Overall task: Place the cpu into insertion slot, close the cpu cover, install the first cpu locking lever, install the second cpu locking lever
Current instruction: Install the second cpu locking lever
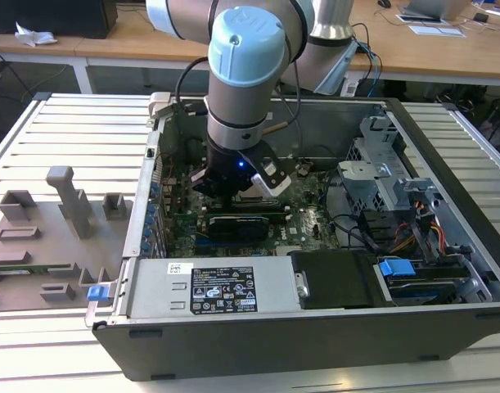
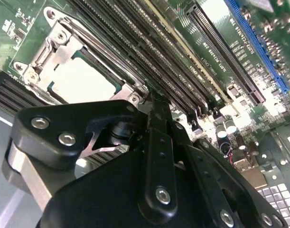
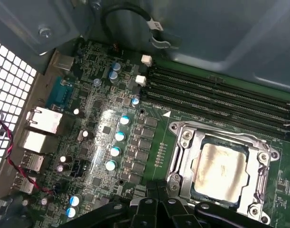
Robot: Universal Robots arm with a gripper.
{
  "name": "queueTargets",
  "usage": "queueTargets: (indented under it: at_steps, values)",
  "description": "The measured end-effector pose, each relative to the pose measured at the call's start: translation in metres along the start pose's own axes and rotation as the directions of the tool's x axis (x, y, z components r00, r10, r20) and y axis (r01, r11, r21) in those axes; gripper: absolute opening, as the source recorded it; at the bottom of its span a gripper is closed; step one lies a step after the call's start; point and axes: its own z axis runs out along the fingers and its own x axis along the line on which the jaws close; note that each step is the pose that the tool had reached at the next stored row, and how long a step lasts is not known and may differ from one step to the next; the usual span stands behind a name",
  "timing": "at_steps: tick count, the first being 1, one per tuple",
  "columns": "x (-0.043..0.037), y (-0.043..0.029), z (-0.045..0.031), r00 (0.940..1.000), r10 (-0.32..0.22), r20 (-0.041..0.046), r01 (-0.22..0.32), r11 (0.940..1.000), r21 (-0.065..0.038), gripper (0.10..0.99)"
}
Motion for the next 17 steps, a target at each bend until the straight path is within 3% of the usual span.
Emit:
queueTargets:
  at_steps: [4,6,9,13,14,15,17]
  values:
    - [0.0,0.0005,-0.0018,1.0,-0.005,-0.0005,0.005,1.0,-0.001,0.106]
    - [-0.0003,0.0035,-0.0175,1.0,-0.006,-0.0009,0.006,1.0,0.0,0.106]
    - [-0.0113,0.0053,-0.0196,1.0,-0.005,-0.0013,0.005,1.0,0.0,0.106]
    - [-0.0421,0.0065,-0.0185,1.0,-0.004,-0.009,0.004,1.0,0.004,0.106]
    - [-0.0461,0.0072,-0.0179,0.9999,-0.004,-0.0113,0.004,0.9999,0.01,0.106]
    - [-0.0512,0.0097,-0.0167,0.9999,-0.003,-0.0166,0.003,0.9996,0.028,0.106]
    - [-0.0566,0.0179,-0.0147,0.9995,0.001,-0.0312,0.001,0.9968,0.079,0.106]
